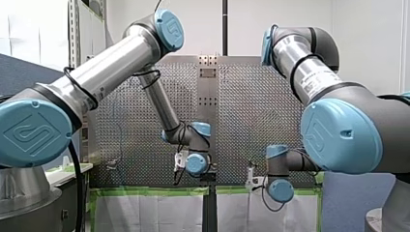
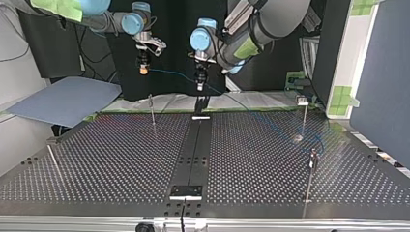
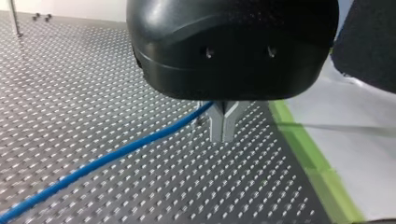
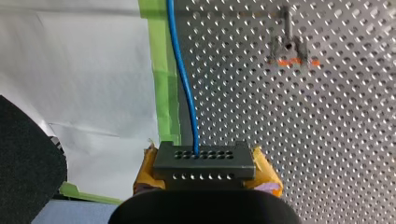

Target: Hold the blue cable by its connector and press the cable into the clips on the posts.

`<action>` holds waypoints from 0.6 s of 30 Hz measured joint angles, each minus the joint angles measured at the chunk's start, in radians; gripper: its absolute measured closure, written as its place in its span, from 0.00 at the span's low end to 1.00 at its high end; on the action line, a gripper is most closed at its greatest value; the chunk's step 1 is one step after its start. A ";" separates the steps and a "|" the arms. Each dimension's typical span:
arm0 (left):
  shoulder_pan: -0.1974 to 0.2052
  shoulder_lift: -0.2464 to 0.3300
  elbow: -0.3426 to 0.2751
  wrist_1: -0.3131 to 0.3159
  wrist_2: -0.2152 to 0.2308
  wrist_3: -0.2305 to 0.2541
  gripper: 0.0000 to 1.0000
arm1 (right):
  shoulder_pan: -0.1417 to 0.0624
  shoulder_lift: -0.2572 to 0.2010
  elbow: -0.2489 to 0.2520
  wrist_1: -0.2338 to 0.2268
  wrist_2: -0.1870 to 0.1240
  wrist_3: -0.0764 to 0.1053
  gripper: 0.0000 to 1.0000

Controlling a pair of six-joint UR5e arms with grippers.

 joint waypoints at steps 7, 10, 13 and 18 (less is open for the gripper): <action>-0.052 -0.053 0.052 -0.006 -0.020 -0.002 1.00 | -0.056 -0.018 0.035 0.000 -0.020 0.008 1.00; -0.073 -0.074 0.073 -0.008 -0.025 -0.006 1.00 | -0.075 -0.019 0.027 0.002 -0.035 0.007 1.00; -0.095 -0.096 0.096 -0.011 -0.041 -0.017 1.00 | -0.082 -0.019 0.015 0.010 -0.052 0.002 1.00; -0.134 -0.135 0.135 -0.037 -0.059 -0.029 1.00 | -0.090 -0.019 0.000 0.014 -0.089 -0.006 1.00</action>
